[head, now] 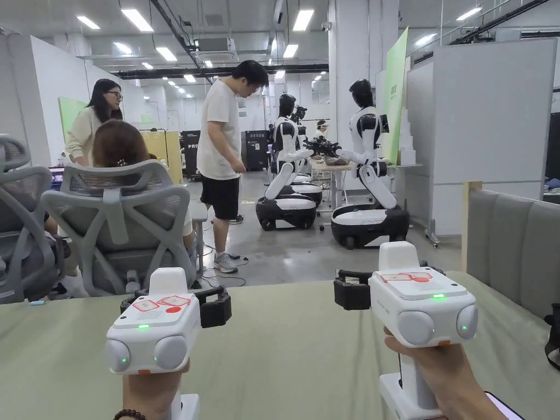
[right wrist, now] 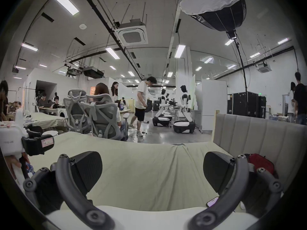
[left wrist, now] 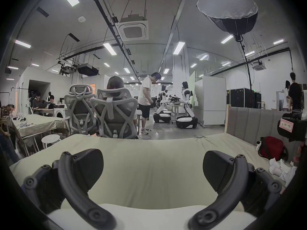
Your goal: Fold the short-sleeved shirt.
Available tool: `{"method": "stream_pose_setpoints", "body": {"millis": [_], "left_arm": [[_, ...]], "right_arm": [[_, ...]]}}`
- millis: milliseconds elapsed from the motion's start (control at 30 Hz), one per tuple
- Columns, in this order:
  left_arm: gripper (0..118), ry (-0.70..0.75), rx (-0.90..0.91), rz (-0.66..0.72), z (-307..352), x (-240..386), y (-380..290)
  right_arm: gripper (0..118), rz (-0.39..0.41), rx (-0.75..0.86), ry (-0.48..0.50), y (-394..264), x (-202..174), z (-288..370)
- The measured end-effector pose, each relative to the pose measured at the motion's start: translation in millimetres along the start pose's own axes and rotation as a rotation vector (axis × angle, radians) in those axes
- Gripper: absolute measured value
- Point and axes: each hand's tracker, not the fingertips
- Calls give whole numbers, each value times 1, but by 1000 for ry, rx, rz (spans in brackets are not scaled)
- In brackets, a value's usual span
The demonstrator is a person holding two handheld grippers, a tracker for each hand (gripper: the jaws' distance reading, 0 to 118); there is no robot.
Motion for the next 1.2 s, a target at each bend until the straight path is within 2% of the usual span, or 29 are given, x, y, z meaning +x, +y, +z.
{"method": "stream_pose_setpoints", "body": {"millis": [100, 267, 533, 600, 667, 767, 1200], "left_arm": [[118, -4, -3, -4, -1, 1, -1], [118, -5, -5, -13, -2, 0, -3], [118, 18, -8, -29, -3, 1, -3], [118, 8, -12, -23, -4, 1, -4], [118, 6, -12, -27, -4, 2, -3], [118, 6, -10, -34, -3, 3, -2], [118, 8, -12, -38, -2, 2, -2]], "right_arm": [[118, 9, -9, -66, -4, -2, -6], [118, -27, -23, 19, -8, 2, -5], [118, -114, -69, -3, -1, -3, -6], [118, -86, -72, -48, -2, -9, -5], [118, -25, -58, -88, -3, -13, -4], [118, 20, -48, -87, -6, -16, -5], [118, 17, -42, -88, -2, -14, -3]]}}
